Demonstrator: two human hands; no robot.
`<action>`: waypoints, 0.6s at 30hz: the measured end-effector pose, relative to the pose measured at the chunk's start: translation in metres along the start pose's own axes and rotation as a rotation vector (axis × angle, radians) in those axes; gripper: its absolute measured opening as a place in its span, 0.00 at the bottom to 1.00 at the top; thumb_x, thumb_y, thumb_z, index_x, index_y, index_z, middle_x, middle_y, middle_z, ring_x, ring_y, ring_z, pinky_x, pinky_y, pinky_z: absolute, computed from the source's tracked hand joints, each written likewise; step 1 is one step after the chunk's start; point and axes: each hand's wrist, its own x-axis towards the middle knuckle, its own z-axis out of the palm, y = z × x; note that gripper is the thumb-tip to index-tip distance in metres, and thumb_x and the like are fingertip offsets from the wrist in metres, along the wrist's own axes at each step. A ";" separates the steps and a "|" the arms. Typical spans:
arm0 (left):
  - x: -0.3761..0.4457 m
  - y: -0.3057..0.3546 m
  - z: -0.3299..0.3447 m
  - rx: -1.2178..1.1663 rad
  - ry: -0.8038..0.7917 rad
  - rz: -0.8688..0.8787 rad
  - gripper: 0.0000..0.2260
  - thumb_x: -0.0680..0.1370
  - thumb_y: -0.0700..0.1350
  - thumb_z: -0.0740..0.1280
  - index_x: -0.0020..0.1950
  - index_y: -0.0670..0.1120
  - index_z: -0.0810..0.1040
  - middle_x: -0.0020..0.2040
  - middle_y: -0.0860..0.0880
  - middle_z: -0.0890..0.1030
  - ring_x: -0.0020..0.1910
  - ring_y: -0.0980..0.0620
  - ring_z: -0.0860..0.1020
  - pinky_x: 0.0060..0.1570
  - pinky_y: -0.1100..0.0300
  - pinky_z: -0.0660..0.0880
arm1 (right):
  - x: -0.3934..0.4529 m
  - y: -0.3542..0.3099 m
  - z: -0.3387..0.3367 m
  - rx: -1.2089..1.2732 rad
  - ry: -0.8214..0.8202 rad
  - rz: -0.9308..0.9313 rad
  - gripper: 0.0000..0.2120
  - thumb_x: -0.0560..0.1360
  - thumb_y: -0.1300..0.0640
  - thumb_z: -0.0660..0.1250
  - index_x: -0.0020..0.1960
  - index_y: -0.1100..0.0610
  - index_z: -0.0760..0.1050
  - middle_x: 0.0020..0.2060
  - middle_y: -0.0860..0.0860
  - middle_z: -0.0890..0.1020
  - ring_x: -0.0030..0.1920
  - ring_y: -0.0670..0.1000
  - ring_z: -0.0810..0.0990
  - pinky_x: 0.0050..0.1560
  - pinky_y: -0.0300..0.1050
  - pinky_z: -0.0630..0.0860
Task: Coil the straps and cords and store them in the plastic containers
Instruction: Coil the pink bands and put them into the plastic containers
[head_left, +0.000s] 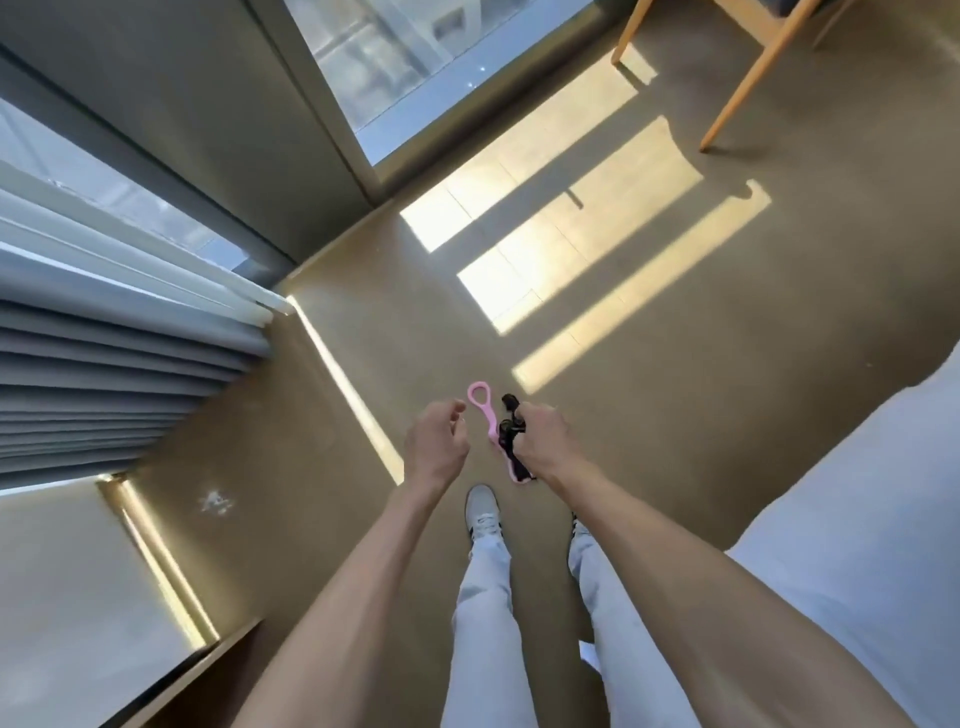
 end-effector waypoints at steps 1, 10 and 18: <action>0.005 -0.005 0.013 0.002 0.000 -0.009 0.13 0.77 0.38 0.64 0.59 0.46 0.81 0.53 0.49 0.83 0.50 0.49 0.81 0.50 0.55 0.76 | 0.012 0.007 0.009 -0.008 -0.005 -0.006 0.08 0.79 0.57 0.60 0.55 0.58 0.75 0.51 0.58 0.78 0.49 0.61 0.77 0.44 0.48 0.69; 0.093 -0.077 0.169 -0.009 -0.058 -0.086 0.12 0.78 0.37 0.63 0.58 0.42 0.82 0.53 0.44 0.83 0.52 0.45 0.80 0.54 0.51 0.76 | 0.165 0.086 0.109 -0.017 -0.077 -0.037 0.10 0.78 0.58 0.61 0.57 0.60 0.75 0.53 0.59 0.77 0.53 0.62 0.78 0.46 0.49 0.69; 0.187 -0.205 0.348 -0.042 -0.156 -0.390 0.13 0.77 0.41 0.62 0.58 0.46 0.82 0.56 0.45 0.84 0.55 0.44 0.80 0.55 0.54 0.76 | 0.301 0.166 0.253 -0.047 -0.116 -0.030 0.12 0.75 0.60 0.62 0.58 0.60 0.74 0.54 0.60 0.78 0.54 0.63 0.77 0.47 0.48 0.68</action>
